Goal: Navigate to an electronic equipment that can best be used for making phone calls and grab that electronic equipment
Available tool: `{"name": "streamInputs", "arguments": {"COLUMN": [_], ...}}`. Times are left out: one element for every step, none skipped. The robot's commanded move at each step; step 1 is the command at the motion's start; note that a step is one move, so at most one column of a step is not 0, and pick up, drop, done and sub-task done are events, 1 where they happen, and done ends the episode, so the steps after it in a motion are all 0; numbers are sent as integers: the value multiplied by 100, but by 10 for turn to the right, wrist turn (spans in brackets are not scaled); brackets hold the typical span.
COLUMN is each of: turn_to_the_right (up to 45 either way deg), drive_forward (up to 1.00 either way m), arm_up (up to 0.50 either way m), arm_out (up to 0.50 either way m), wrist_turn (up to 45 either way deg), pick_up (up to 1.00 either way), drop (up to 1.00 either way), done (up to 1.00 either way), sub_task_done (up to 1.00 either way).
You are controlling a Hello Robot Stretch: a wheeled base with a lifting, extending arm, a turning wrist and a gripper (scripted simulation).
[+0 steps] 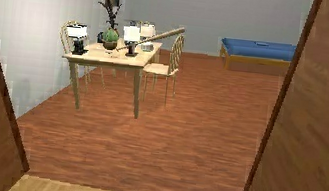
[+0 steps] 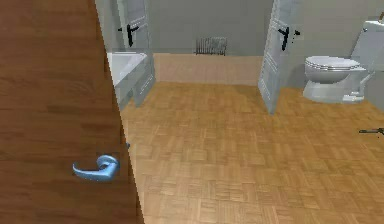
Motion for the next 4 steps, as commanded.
{"name": "streamInputs", "arguments": {"turn_to_the_right": [90,0,90,0], "drive_forward": [0,100,0,35], "arm_up": [0,0,0,0], "arm_out": [0,0,0,0], "wrist_turn": [0,0,0,0], "pick_up": [0,0,0,0], "drop": [0,0,0,0], "done": [0,0,0,0], "sub_task_done": [0,0,0,0]}}
